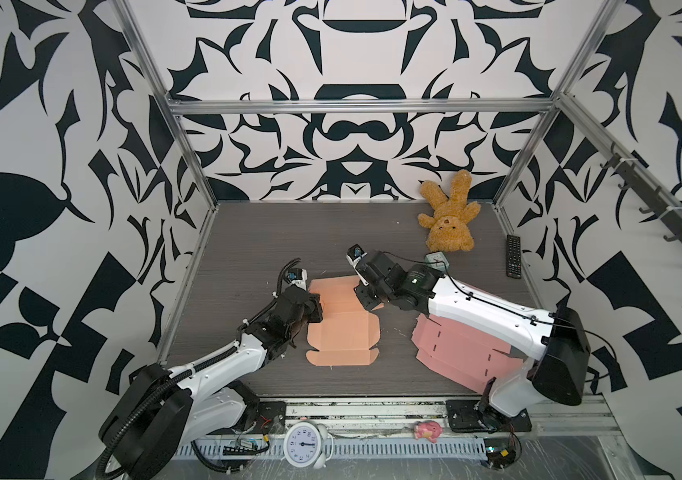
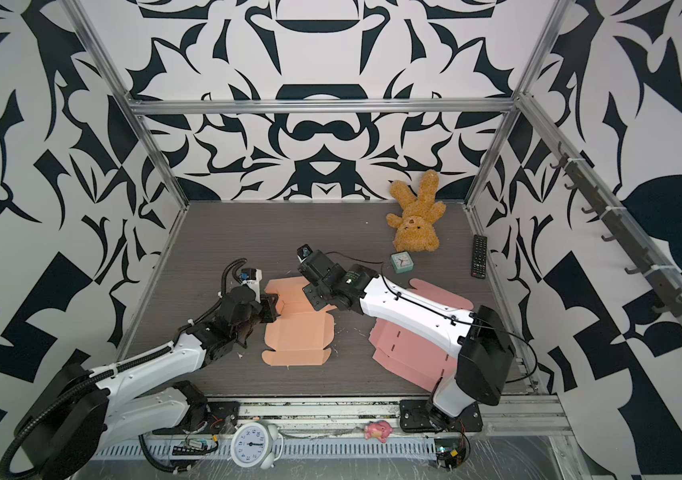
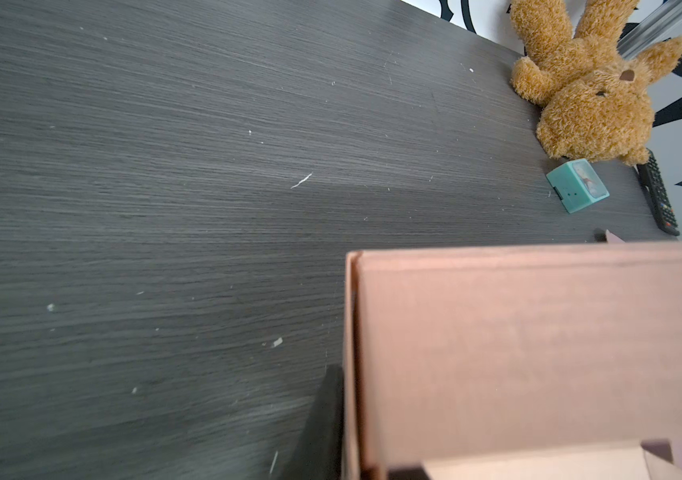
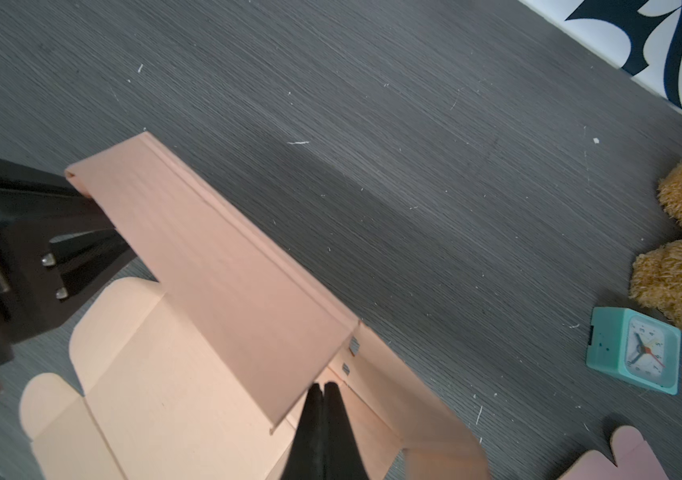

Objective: Fold the paper box

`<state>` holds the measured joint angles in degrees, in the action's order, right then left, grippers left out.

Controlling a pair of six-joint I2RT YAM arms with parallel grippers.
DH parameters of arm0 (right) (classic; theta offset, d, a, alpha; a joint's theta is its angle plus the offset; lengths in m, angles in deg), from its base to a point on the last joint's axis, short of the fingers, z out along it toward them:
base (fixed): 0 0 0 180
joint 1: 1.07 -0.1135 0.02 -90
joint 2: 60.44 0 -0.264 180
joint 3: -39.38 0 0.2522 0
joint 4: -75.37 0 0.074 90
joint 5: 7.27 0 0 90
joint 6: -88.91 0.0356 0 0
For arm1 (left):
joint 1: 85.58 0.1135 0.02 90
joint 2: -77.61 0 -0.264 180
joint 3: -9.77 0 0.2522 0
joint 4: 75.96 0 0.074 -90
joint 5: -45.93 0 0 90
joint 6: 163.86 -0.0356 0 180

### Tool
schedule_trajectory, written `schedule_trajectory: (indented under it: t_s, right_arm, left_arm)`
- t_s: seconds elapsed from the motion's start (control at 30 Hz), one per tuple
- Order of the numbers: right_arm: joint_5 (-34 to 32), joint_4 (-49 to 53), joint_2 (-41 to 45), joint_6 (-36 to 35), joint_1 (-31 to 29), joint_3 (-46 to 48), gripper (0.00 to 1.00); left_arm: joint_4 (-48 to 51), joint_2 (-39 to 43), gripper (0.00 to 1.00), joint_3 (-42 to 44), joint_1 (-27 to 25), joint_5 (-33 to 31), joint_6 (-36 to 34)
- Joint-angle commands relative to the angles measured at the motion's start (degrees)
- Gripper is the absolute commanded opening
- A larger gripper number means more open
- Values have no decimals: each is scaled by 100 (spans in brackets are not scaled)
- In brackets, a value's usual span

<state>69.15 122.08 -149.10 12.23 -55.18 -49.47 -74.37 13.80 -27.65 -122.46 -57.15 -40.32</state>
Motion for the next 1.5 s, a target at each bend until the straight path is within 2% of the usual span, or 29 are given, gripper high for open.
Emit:
schedule_trajectory:
  t_s: [0.0,0.17,0.37,0.57,0.7,0.97,1.47]
  right_arm:
    - [55,-399,601,-22,-33,244,0]
    - [448,-1228,1492,-36,-34,1193,0]
    - [527,-2190,2431,225,-21,2311,0]
    - [309,-2597,2578,606,-30,2815,0]
    - [329,-3282,2617,805,-29,3189,0]
    - [326,-3841,2644,884,-28,3367,0]
    - [448,-4418,2299,734,-27,3000,0]
  left_arm:
    - [11,232,14,52,174,146,117]
    - [180,528,14,125,478,314,124]
    - [497,950,14,142,804,533,157]
    - [572,1242,14,153,1059,880,340]
    - [557,1394,14,160,1230,1234,550]
    - [759,1781,14,20,1363,1527,663]
    - [619,1747,14,28,1366,1791,725]
